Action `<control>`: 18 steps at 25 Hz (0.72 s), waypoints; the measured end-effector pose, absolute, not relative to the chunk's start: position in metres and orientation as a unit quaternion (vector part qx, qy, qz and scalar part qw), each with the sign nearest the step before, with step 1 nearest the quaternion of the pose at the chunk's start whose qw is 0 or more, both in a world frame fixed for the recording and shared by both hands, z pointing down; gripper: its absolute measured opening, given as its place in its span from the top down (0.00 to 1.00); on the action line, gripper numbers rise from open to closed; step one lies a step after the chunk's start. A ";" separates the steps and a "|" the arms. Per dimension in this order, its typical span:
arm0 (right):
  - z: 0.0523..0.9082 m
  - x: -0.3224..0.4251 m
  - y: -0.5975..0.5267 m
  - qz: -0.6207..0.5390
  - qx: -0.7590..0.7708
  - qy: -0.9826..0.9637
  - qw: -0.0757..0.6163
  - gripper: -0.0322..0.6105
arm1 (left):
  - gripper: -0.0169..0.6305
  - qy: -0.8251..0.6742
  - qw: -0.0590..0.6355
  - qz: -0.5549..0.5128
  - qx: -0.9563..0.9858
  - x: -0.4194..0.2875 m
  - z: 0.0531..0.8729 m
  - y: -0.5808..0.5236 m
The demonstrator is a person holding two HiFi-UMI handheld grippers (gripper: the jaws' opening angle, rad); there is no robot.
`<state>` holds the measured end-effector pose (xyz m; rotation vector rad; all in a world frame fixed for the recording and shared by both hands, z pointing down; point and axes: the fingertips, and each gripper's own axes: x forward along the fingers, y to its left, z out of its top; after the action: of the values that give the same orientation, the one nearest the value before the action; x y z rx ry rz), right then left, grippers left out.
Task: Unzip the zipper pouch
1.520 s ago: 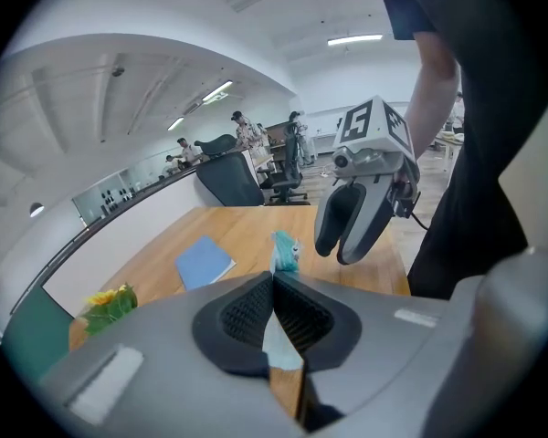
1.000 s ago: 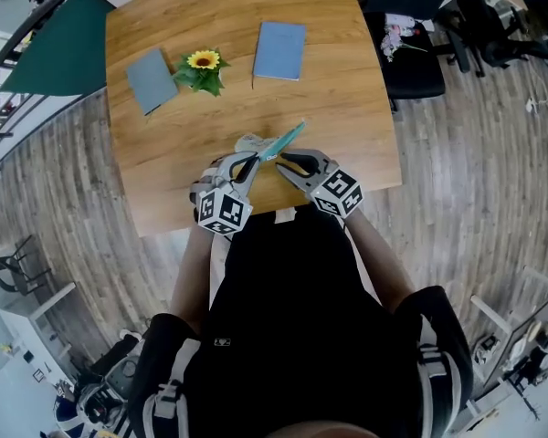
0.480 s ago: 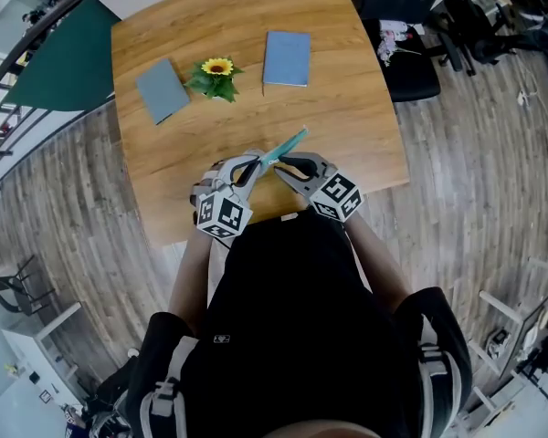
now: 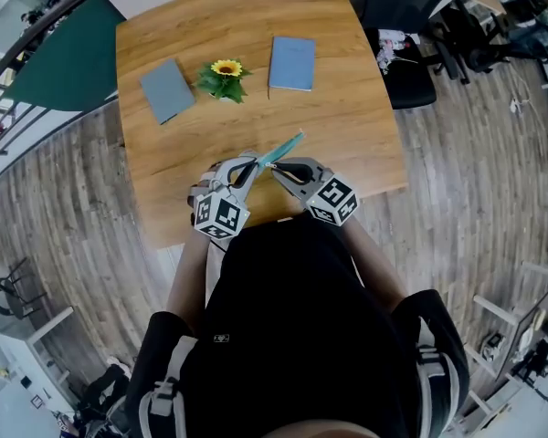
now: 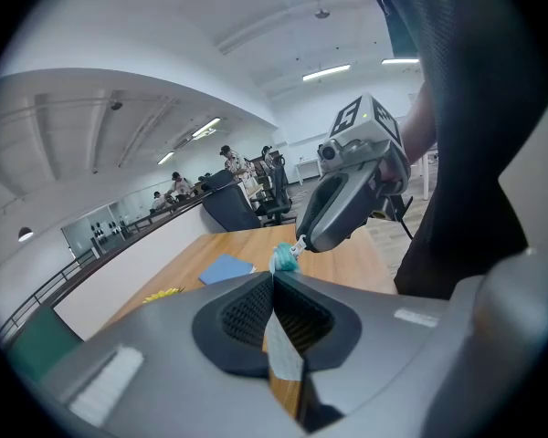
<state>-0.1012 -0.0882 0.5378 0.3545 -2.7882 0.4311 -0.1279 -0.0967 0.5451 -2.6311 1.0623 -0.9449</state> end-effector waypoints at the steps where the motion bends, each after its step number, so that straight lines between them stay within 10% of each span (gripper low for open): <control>1: 0.537 -0.103 -0.087 0.149 0.122 -0.970 0.149 0.89 | 0.97 0.354 0.076 -0.314 -0.878 -0.128 0.545 -0.096; 18: 0.539 -0.105 -0.092 0.151 0.156 -0.963 0.160 0.94 | 0.97 0.345 0.077 -0.307 -0.883 -0.129 0.548 -0.085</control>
<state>-0.1050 -0.0923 0.5387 0.4445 -2.7520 0.4318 -0.1288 -0.0849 0.5479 -2.6471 1.0349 -0.9207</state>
